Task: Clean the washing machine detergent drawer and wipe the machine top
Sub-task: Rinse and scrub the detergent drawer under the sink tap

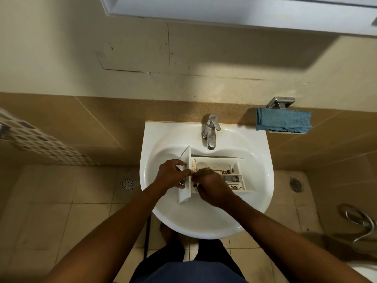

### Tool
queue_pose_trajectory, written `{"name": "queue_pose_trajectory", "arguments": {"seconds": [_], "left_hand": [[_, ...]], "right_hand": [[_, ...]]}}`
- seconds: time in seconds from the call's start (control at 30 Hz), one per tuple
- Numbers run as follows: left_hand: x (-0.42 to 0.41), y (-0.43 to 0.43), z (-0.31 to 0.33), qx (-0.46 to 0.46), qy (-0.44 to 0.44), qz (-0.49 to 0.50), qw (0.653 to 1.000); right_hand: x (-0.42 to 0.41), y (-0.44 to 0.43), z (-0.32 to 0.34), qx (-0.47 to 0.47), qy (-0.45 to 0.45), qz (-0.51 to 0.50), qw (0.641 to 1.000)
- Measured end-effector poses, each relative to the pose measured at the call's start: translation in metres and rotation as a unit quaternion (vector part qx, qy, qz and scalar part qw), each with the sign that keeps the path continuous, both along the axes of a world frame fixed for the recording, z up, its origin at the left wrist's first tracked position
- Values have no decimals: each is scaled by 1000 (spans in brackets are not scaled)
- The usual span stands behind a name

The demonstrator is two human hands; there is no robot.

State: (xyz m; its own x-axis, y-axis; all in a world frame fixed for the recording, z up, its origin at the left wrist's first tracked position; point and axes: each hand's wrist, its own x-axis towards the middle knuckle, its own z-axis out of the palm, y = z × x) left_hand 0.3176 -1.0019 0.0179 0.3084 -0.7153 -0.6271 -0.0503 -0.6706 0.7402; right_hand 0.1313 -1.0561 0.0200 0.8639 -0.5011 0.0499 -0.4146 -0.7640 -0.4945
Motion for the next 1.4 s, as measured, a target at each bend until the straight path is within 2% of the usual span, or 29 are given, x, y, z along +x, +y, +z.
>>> {"name": "queue_pose_trajectory", "arguments": {"seconds": [0.07,0.27,0.4,0.53,0.57,0.63,0.67,0.7,0.77,0.8,0.83,0.87,0.9,0.93,0.97,1.07,1.13,1.2,1.3,1.4], "left_hand": [[0,0,0,-1,-1,-3,1000],[-1,2,1,7,12,11,1000],[-1,1,-1,4,8,5,1000],[0,1,-4,0,-7,-5,1000],[0,1,-4,-1,-6,-5,1000],[0,2,-4,-1,-1,-3,1000],[0,2,-3,1,2,-1,1000],[0,3,-2,3,4,1,1000],[-1,3,-1,6,10,6,1000],[-1,2,-1,6,13,8,1000],[-1,2,-1,8,17,10,1000],[-1,2,-1,9,19,10,1000],[-1,1,-1,9,20,10,1000],[0,1,-1,9,22,10,1000],[0,2,-1,9,23,11,1000],[0,2,-3,6,21,12,1000],[-1,3,-2,3,17,7,1000],[-2,3,-2,-4,12,5,1000],[-3,3,-2,-10,-9,-1,1000],[-3,3,-4,-13,-25,-11,1000]], "right_hand": [[-2,1,-1,8,14,15,1000],[30,-44,-4,-17,-25,-11,999],[9,-13,-8,-26,-17,-15,999],[-18,4,-4,14,-25,4,1000],[-15,-2,-1,35,-42,-19,998],[-6,-20,-6,107,-90,-135,981],[0,-29,-10,154,-121,-220,956],[6,-40,-13,217,-149,-312,913],[16,-64,-12,381,-200,-452,781],[21,-74,-8,452,-223,-476,721],[24,-82,-2,504,-246,-471,681],[25,-88,4,535,-260,-459,660],[25,-92,9,544,-265,-449,658],[23,-94,11,530,-257,-447,673],[18,-93,9,490,-237,-454,705],[-1,-77,2,295,-145,-444,833],[-6,-51,2,223,-114,-339,907],[-4,-22,1,182,-77,-205,959],[-5,15,-2,130,18,-32,991],[-30,39,-2,83,56,25,995]]}}
